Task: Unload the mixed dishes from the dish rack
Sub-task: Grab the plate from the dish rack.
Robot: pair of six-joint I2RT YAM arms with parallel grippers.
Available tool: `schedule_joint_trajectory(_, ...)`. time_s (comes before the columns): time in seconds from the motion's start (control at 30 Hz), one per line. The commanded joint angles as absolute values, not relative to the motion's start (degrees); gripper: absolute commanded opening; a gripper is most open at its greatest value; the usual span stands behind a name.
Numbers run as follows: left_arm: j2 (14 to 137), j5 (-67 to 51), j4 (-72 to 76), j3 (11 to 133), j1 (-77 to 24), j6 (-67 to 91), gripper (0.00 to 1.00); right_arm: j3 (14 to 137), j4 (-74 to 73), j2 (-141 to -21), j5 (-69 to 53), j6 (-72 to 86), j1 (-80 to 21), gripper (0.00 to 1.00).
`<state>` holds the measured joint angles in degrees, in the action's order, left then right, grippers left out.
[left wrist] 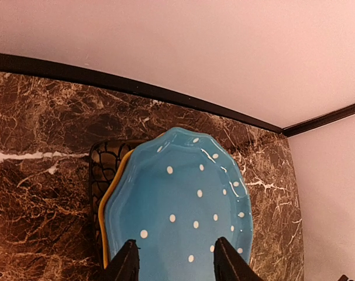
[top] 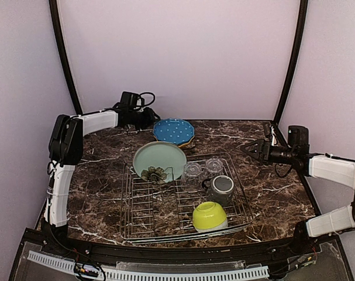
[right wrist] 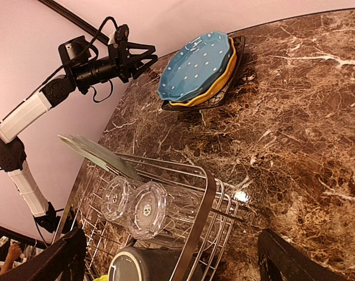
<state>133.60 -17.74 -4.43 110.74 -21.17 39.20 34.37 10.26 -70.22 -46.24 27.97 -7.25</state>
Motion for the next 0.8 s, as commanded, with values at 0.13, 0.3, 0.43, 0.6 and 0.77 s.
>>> schedule_joint_trajectory(0.13, 130.7, -12.0, -11.9, 115.7, -23.3, 30.4, 0.49, 34.4, 11.4, -69.9, -46.1, 28.0, -7.4, 0.99)
schedule_joint_trajectory(0.3, 129.7, -8.6, -14.7, 116.7, -23.6, 27.7, 0.53, 34.5, 11.3, -69.9, -46.1, 28.1, -7.4, 0.98)
schedule_joint_trajectory(0.43, 127.8, -6.1, -15.8, 116.7, -23.6, 25.3, 0.56, 34.7, 10.9, -69.5, -46.0, 28.0, -7.4, 0.99)
schedule_joint_trajectory(0.6, 124.0, -5.2, -15.9, 116.4, -23.6, 20.8, 0.60, 35.0, 10.1, -69.1, -45.8, 27.6, -7.5, 0.99)
schedule_joint_trajectory(0.77, 119.9, -5.5, -16.2, 114.8, -23.4, 16.1, 0.68, 35.2, 9.0, -68.1, -45.4, 27.1, -7.5, 0.99)
